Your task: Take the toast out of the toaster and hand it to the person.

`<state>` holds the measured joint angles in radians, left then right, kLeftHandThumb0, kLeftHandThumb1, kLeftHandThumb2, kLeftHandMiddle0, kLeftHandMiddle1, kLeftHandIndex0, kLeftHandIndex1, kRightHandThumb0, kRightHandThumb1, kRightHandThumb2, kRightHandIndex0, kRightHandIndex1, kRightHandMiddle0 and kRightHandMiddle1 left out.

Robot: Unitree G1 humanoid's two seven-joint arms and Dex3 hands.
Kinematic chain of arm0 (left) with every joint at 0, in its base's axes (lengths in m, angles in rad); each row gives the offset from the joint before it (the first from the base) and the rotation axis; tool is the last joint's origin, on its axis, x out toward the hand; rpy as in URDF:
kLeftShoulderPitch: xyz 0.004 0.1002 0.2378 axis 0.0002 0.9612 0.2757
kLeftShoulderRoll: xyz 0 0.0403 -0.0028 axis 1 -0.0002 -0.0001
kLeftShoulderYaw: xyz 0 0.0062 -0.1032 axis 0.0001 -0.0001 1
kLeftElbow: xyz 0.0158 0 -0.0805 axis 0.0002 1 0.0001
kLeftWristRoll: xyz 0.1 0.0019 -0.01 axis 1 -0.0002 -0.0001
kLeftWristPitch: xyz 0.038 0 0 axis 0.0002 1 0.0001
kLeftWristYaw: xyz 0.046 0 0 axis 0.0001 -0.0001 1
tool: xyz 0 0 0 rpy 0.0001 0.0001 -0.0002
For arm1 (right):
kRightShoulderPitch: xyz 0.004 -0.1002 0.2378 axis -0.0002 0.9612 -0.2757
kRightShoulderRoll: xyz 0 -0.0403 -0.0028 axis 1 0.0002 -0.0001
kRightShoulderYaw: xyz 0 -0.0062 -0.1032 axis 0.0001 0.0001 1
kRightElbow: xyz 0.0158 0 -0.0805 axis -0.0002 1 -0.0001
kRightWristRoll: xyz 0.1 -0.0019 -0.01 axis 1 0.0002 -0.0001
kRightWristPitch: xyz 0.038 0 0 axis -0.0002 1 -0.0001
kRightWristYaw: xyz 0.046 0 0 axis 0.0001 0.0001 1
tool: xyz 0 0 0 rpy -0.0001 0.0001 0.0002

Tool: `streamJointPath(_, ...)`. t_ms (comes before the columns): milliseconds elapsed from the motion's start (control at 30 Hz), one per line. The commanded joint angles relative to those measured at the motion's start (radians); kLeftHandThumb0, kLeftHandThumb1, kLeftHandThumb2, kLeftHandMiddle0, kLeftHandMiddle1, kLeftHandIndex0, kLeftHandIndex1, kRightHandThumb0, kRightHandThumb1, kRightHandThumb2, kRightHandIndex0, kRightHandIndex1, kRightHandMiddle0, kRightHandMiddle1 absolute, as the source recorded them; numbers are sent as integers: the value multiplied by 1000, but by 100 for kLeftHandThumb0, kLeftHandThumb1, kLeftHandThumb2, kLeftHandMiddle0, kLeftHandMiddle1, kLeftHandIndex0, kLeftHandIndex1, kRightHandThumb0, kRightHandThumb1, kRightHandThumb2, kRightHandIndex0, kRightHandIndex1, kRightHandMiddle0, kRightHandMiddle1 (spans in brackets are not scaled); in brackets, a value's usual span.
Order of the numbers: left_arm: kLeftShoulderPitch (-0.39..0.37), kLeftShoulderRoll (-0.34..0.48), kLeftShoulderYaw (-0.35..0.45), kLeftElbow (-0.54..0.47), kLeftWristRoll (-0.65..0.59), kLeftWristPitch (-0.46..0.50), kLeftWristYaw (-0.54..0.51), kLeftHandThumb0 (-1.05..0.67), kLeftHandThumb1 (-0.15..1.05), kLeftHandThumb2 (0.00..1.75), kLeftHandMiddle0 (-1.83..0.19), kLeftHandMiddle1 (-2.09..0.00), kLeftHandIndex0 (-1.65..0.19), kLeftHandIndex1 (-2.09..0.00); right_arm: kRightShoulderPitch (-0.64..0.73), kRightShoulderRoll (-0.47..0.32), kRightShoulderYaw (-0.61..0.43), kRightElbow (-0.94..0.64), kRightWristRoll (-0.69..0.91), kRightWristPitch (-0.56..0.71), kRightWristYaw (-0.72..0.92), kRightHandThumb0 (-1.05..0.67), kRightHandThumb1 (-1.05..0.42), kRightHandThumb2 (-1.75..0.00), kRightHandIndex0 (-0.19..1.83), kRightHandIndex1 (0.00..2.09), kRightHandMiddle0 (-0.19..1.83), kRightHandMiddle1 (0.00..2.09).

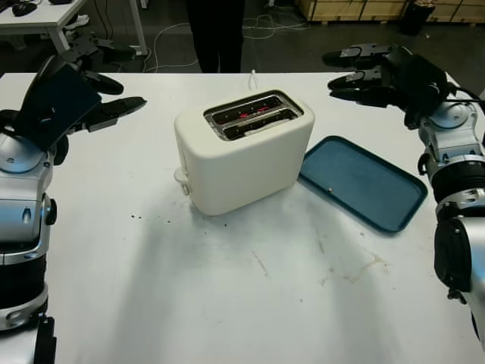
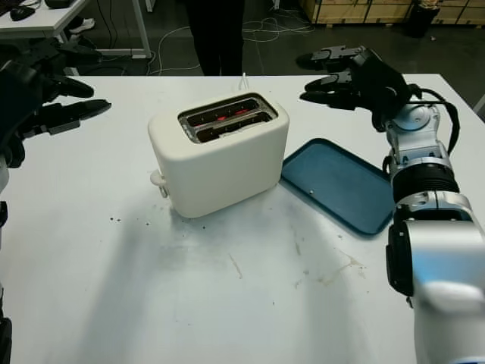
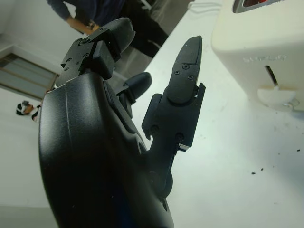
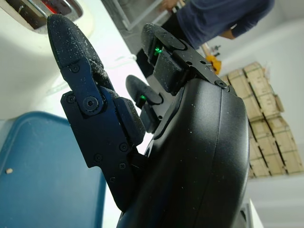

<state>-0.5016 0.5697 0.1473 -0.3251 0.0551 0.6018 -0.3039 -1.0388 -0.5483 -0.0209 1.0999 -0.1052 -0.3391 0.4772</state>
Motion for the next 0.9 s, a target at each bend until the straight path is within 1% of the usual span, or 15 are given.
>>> streamJointPath(0, 6, 11, 11, -4, 0, 2, 1, -36, 90, 5, -5, -132, -17, -82, 8, -16, 6, -25, -11, -12, -8, -88, -82, -1, 65, 39, 71, 1)
streamJointPath(433, 2, 15, -3, 2, 14, 0, 3, -38, 90, 4, -8, -130, -18, -83, 6, -18, 18, -35, -29, -7, -12, -91, -83, 0, 70, 32, 72, 1)
streamJointPath(767, -3, 12, 0, 1, 8, 4, 0, -37, 90, 4, -7, -129, -17, -82, 5, 0, -3, -21, -1, -5, 18, -89, -82, 0, 70, 31, 72, 0)
streamJointPath(867, -7, 10, 1, 1, 5, 8, -1, -36, 90, 4, -7, -129, -17, -82, 7, 3, -6, -16, 2, -5, 17, -86, -82, 0, 69, 31, 72, 0)
